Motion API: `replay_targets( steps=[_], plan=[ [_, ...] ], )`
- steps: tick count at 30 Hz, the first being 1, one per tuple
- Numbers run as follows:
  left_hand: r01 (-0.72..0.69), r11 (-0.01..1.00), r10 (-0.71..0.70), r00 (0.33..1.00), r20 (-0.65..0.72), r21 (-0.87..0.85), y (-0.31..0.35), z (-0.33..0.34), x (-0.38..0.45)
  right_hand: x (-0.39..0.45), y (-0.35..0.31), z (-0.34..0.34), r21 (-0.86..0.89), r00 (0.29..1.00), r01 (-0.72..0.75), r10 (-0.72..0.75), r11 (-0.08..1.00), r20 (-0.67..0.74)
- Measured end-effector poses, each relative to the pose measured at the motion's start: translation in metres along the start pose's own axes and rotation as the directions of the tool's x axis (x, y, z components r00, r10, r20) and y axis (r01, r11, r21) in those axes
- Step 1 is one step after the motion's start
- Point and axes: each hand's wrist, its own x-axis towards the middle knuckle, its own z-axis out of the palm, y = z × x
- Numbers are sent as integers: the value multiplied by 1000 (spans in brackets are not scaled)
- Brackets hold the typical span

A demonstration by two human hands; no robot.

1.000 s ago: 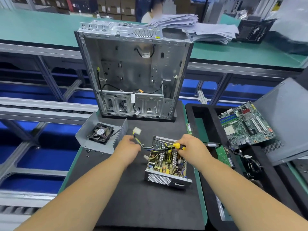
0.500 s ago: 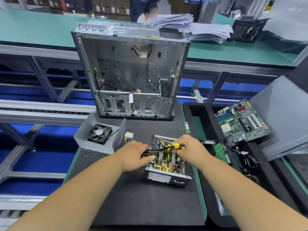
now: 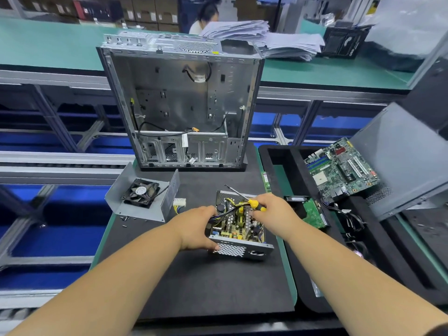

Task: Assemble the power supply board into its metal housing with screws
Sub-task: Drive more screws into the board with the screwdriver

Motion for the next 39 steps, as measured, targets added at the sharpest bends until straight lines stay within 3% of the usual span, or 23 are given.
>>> replay_targets(
  steps=[5,8,11,14,18,23,29,33,39],
  plan=[
    [-4,998,6,999,-42,55,1,-2,-3,-8,4,0,46,996,-39,42,998,-79],
    [15,1000,-15,999,-51,4,4,-1,-6,-14,7,-4,79,991,-61,70,995,-116],
    [53,984,-53,999,7,-173,8,-2,-7,-18,10,-6,151,989,-143,147,978,-11],
    [93,957,-77,995,68,-276,10,-7,-7,-23,12,-4,86,982,-175,167,981,92],
    [79,959,-54,994,98,-273,15,-12,-10,-25,13,-4,121,972,-214,198,969,130],
    [-54,982,78,988,130,-179,18,-11,-12,-24,12,-7,147,967,-241,224,959,120],
    [-44,969,67,994,88,-244,19,-8,-11,-27,13,-11,191,971,-232,215,954,105],
    [-19,869,51,997,51,-495,26,-24,-8,-28,16,-21,202,981,-195,191,960,40],
    [57,629,11,997,82,-776,34,-45,-2,-22,14,-48,424,976,-178,214,888,-38]
  ],
)
